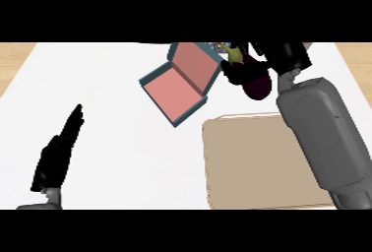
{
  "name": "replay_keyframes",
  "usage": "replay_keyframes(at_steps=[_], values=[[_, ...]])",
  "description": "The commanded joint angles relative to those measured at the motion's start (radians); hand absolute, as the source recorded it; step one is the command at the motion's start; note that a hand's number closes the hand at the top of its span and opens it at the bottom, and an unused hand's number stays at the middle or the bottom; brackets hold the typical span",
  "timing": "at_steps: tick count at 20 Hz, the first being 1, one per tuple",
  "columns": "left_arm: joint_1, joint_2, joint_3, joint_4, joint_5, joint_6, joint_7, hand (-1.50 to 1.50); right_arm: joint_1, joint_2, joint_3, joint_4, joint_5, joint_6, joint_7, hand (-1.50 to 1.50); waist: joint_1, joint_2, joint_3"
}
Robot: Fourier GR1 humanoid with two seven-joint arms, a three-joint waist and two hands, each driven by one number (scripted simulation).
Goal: Pick the eggplant from the tray and place it in the cardboard box
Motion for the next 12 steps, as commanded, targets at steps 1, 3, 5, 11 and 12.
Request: replay_keyframes(at_steps=[1,3,5,11,12], values=[[0.029,-0.015,0.002,0.020,-0.004,0.004,-0.063,0.00,-0.169,0.084,-0.002,0.158,0.044,-0.024,0.048,1.50,0.009,0.003,0.000],[-0.035,-0.027,-0.012,-0.008,-0.015,0.011,0.038,0.00,-0.231,0.101,-0.014,0.259,0.059,-0.027,0.047,1.50,0.012,0.005,0.000],[0.019,-0.005,0.010,0.010,-0.013,-0.006,-0.028,0.00,-0.175,0.122,-0.010,0.293,0.072,-0.060,-0.020,1.50,0.004,0.003,0.000],[0.020,-0.013,-0.004,0.028,-0.011,-0.021,-0.062,0.00,-0.374,0.207,-0.042,0.621,0.102,-0.100,-0.017,1.50,0.027,0.010,-0.001],[-0.032,-0.018,0.002,0.005,-0.024,0.002,0.022,0.00,-0.343,0.230,-0.033,0.635,0.119,-0.143,-0.040,1.50,0.016,0.008,0.000]])
